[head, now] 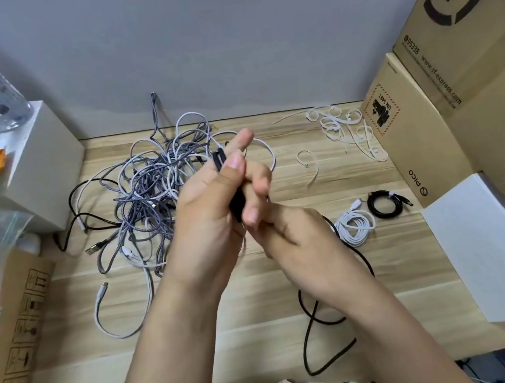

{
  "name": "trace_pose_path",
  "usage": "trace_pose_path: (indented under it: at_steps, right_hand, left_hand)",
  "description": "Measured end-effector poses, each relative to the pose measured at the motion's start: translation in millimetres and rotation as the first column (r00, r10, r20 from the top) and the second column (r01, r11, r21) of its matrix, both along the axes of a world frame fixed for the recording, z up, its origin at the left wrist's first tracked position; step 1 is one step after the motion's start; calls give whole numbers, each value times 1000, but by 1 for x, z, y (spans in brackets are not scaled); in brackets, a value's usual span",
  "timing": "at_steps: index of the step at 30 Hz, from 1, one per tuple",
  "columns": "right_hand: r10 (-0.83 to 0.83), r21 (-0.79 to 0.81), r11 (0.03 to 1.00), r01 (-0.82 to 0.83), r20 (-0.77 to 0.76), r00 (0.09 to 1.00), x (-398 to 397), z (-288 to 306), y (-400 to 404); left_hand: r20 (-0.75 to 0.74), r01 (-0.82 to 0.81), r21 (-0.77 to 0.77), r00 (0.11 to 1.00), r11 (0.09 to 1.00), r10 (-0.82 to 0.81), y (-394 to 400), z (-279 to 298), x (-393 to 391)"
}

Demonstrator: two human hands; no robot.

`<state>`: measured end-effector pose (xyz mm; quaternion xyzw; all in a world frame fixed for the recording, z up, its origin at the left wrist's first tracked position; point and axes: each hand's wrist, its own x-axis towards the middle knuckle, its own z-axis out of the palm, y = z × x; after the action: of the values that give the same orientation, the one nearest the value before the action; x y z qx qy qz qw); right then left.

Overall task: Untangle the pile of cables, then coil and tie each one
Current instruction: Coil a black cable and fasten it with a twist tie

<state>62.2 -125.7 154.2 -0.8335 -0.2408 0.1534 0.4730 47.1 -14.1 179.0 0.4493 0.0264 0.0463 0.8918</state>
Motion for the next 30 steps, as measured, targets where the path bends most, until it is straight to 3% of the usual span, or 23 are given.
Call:
trace_pose_path:
  at_steps: [4, 8, 11, 13, 17, 21, 26, 30]
  right_hand:
    - [3, -117, 993, 7, 84, 996, -3, 0, -3]
    - [12, -38, 999, -10, 64, 998, -8, 8, -7]
    - [-39, 111, 993, 34, 47, 998, -10, 18, -12]
    - [-57, 214, 976, 46, 47, 997, -7, 24, -14]
    - [-137, 355, 931, 88, 115, 984, -5, 30, -14]
    - [-212, 488, 853, 186, -3, 977, 5, 23, -18]
    - [-63, 508, 857, 85, -60, 996, 9, 16, -13]
    - [49, 431, 902, 16, -138, 989, 5, 9, -8]
  left_hand:
    - [-45, 20, 222, 999, 975, -10, -3, -2, -3]
    - [-21, -42, 541, 998, 840, 63, 5, -12, -1]
    - [-174, 85, 671, 984, 737, 45, 15, -22, -1]
    - [-266, 234, 622, 961, 748, -79, 17, -23, -6]
    - [-197, 342, 582, 939, 738, -280, 14, -18, -16]
    - [-104, 476, 416, 871, 775, -479, 20, -15, -17]
    - [66, 531, 173, 834, 830, -548, 25, -11, -16]
    - [320, 607, -126, 773, 785, -547, 28, -5, -10]
